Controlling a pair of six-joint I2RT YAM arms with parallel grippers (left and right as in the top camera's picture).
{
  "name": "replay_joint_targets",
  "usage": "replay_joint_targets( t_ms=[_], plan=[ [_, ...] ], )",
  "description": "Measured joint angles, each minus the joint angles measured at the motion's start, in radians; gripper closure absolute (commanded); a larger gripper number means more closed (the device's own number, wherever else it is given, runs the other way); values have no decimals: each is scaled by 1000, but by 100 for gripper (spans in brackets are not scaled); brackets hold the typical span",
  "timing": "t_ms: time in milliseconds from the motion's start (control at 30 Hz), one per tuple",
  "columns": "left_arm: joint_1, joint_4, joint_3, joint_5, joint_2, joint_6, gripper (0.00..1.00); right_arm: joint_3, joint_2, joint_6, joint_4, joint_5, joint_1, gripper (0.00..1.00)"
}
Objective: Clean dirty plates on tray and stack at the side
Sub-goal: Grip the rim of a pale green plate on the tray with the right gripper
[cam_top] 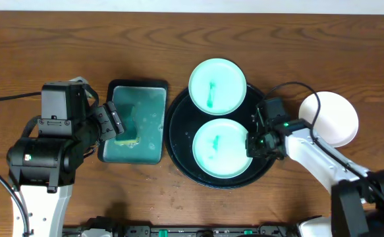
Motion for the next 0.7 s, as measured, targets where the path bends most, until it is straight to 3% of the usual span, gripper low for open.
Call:
replay_joint_targets(
  t_ms=[200, 300, 700],
  plan=[
    [-14, 10, -8, 37, 31, 0, 20, 10, -10, -7, 23, 7, 0, 75],
    [-37, 29, -53, 51, 95, 11, 25, 29, -54, -42, 14, 8, 0, 75],
    [-46, 250, -151, -19, 617, 16, 51, 83, -256, -140, -90, 56, 0, 77]
  ],
)
